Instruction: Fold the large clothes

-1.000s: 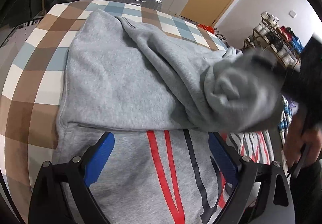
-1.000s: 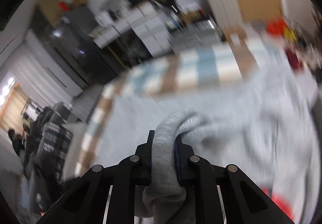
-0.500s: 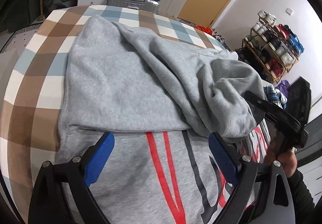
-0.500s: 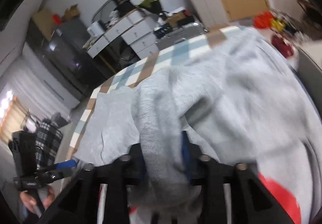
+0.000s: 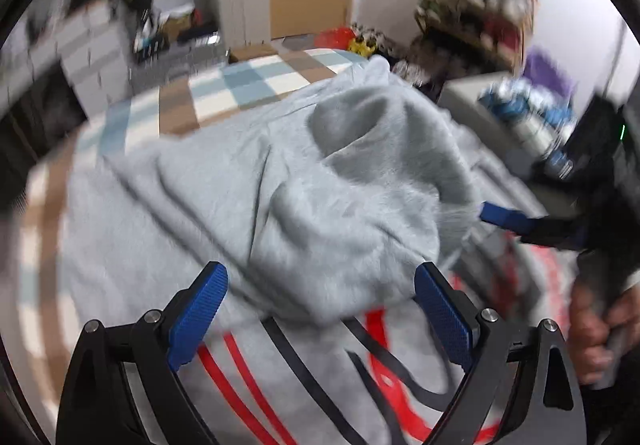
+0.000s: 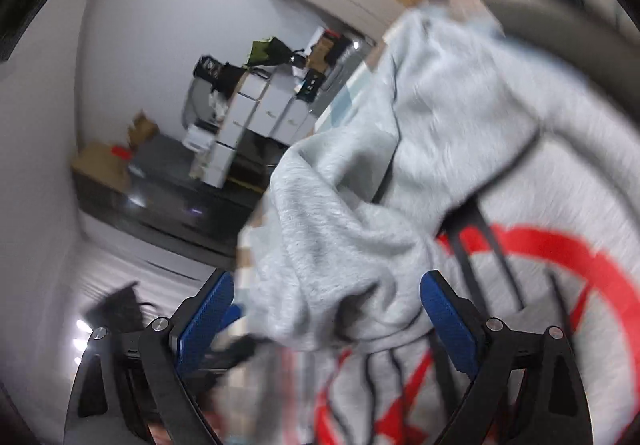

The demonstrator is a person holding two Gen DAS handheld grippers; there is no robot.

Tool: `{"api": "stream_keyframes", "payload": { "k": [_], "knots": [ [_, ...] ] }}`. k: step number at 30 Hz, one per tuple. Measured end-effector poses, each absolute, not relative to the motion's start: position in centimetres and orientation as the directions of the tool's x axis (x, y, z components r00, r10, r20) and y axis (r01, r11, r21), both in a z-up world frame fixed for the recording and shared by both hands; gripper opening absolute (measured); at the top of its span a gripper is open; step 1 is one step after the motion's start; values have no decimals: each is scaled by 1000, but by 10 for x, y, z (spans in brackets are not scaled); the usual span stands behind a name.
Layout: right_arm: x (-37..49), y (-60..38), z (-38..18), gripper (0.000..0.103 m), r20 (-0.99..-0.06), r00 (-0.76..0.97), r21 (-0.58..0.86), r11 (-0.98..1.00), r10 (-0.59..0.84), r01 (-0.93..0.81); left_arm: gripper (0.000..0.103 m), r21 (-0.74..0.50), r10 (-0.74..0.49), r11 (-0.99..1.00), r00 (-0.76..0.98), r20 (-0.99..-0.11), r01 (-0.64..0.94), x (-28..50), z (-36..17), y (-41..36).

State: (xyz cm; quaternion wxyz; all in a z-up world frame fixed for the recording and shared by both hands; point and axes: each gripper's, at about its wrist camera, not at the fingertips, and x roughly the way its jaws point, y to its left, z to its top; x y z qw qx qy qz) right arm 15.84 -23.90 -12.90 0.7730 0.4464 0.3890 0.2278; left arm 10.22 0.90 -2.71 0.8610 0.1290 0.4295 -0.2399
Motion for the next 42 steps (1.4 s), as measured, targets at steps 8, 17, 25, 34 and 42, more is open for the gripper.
{"api": "stream_keyframes", "payload": {
  "k": [8,17,25,34,42],
  "knots": [
    [172,-252,-157,96,-354,538,926,368,765,85,92,234,-259,680,526,-810,695,90,-40,-29],
    [180,-256,-163,96,-347,533,934,338,772,117,84,245,-154,676,458,-875,695,116,-54,-33],
    [195,-240,-165,96,-339,489,939,322,803,122,25,-44,-338,786,368,-866,617,131,-30,14],
    [263,-183,-144,96,-260,362,964,263,895,42,24,-283,-551,767,363,-752,576,124,22,46],
    [309,-154,-104,96,-242,354,921,329,904,-211,24,-319,-608,758,439,-661,569,131,31,61]
  ]
}}
